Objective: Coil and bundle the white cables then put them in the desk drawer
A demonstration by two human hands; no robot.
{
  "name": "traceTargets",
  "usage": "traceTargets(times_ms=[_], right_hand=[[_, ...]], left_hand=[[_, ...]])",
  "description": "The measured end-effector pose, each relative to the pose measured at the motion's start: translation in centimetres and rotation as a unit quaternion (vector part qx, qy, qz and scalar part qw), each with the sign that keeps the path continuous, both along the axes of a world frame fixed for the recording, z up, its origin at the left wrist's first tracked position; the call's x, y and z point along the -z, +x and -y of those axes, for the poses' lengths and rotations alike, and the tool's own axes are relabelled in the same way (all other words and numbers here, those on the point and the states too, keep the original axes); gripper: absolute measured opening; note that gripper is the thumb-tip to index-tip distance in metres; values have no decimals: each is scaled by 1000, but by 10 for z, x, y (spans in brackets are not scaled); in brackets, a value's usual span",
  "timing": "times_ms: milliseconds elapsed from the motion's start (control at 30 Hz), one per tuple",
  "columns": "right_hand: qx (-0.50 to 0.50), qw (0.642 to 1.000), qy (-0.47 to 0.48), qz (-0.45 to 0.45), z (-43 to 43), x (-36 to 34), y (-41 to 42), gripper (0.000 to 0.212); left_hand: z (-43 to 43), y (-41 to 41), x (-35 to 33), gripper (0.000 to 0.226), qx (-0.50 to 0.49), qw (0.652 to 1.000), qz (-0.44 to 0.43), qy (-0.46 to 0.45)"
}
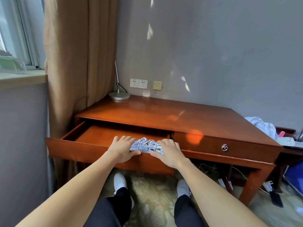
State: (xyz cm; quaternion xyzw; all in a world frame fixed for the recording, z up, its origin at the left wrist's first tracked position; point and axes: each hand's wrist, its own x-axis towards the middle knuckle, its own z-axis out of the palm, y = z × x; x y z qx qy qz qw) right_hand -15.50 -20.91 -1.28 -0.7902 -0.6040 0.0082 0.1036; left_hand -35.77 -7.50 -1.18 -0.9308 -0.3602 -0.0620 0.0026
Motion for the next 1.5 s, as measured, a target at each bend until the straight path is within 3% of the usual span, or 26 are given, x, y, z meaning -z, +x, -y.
traceTargets(times_ms=[733, 1067, 1233, 1400, 1500], right_hand=[[-1, 995, 74, 63, -92, 11, 75, 89], [17, 985, 79, 151, -140, 15, 101, 80], [19, 983, 71, 170, -152, 23, 109, 75], [22, 983, 62, 172, -151, 29, 112, 73], [17, 990, 41, 137, -151, 21, 110, 72]], left_hand=[[-102, 76, 16, 93, 13, 998, 55, 41], [-141, 116, 22, 90, -3, 993, 92, 68], [-152, 126, 22, 85, -6, 995, 68, 67], [-159, 122, 34, 106, 3, 996, 62, 67], [-155, 123, 30, 107, -1, 998, 53, 46]])
